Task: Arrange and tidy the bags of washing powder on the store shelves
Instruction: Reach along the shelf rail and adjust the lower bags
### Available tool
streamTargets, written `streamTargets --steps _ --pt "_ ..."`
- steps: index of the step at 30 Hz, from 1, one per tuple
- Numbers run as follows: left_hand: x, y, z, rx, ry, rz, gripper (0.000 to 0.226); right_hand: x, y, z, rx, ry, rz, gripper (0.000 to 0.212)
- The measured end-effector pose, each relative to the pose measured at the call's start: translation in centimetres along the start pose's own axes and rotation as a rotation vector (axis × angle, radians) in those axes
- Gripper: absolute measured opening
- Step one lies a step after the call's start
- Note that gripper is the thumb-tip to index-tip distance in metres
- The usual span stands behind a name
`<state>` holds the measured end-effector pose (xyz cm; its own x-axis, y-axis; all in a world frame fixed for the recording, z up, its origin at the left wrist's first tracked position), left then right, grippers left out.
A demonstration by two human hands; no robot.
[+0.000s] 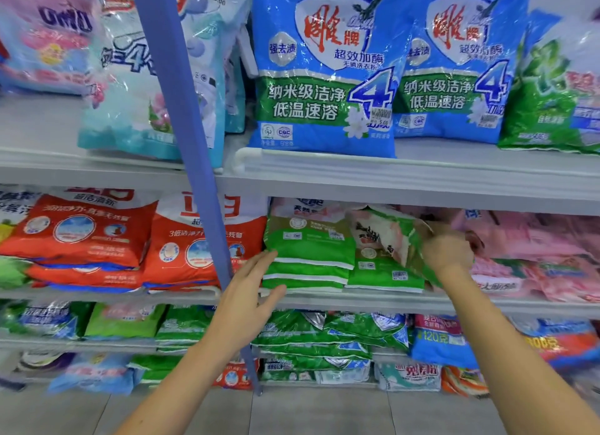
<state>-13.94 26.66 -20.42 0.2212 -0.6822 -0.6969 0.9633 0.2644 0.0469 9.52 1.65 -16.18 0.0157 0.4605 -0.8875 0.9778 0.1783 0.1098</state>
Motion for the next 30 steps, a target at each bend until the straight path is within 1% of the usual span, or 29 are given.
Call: streamTargets --steps 1,3,5,7,8,9,10,11,13,14,16,18,20,22,24,26,28,29,30 --pt "0.1 -0.2 0.1 0.011 -0.033 -0.005 0.054 -0.8 -0.8 1.0 0.069 0.093 -0.04 0.072" --pt "0.8 -0.3 0.1 -0.014 -0.149 -0.039 0.052 -2.7 -2.6 2.1 0.141 0.391 -0.088 0.063" --pt "2.3 0.0 0.3 -0.073 -0.377 -0.104 0.044 -5.0 -5.1 2.9 0.214 0.669 -0.101 0.05" --pt "4.7 0.4 1.0 -0.174 -0.628 -0.193 0.034 -6.0 -7.9 3.5 0.303 0.858 -0.147 0.041" --pt "6.3 0.5 1.5 -0.234 -0.754 -0.259 0.039 -5.9 -9.3 3.6 0.346 0.957 -0.195 0.034" --pt "8.2 0.4 2.2 -0.296 -0.903 -0.323 0.049 -5.2 -10.6 3.8 0.393 1.06 -0.25 0.029" --pt "10.2 0.2 2.8 -0.362 -1.044 -0.39 0.057 -4.3 -11.8 4.1 0.43 1.149 -0.3 0.029" --pt "11.9 0.0 3.6 -0.405 -1.152 -0.455 0.06 -3.3 -13.0 4.4 0.474 1.214 -0.344 0.031" --pt "14.5 -0.5 5.4 -0.428 -1.275 -0.575 0.063 -0.8 -15.0 5.4 0.542 1.316 -0.409 0.039" --pt "15.3 -0.7 6.2 -0.438 -1.341 -0.6 0.064 0.3 -15.8 5.9 0.56 1.366 -0.435 0.042" --pt "16.5 -0.9 7.3 -0.494 -1.525 -0.601 0.063 1.8 -17.2 5.9 0.572 1.438 -0.51 0.043" --pt "16.7 -0.7 8.2 -0.482 -1.644 -0.564 0.06 2.2 -17.8 6.1 0.557 1.49 -0.54 0.037" --pt "16.6 -0.2 8.4 -0.441 -1.651 -0.521 0.052 1.5 -17.6 6.2 0.503 1.553 -0.523 0.034" --pt "16.5 0.3 8.1 -0.437 -1.592 -0.505 0.05 0.5 -16.6 7.6 0.388 1.503 -0.466 0.039" --pt "16.3 0.7 7.7 -0.427 -1.507 -0.503 0.061 -0.5 -15.9 8.2 0.296 1.406 -0.455 0.06" --pt "16.0 1.2 7.8 -0.37 -1.419 -0.506 0.075 -0.1 -15.3 9.5 0.295 1.358 -0.447 0.07" --pt "15.8 1.6 8.9 -0.312 -1.328 -0.508 0.075 1.2 -14.6 10.7 0.31 1.323 -0.481 0.095" --pt "15.9 1.8 9.6 -0.286 -1.281 -0.506 0.076 1.9 -14.1 10.9 0.312 1.297 -0.518 0.099" --pt "15.9 2.0 10.3 -0.278 -1.234 -0.486 0.077 2.3 -13.8 10.9 0.294 1.277 -0.552 0.09"
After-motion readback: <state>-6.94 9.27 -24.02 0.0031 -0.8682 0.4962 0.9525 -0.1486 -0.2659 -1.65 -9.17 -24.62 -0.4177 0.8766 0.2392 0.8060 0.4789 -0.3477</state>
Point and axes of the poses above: each hand's wrist, its own y-axis towards the middle knuckle, its own x-axis out of the palm, z = x × y, the point moved 8 cm from there along y, towards the middle knuckle, and after that the axes turned 10 degrees about -z, right-handed, at the moved point
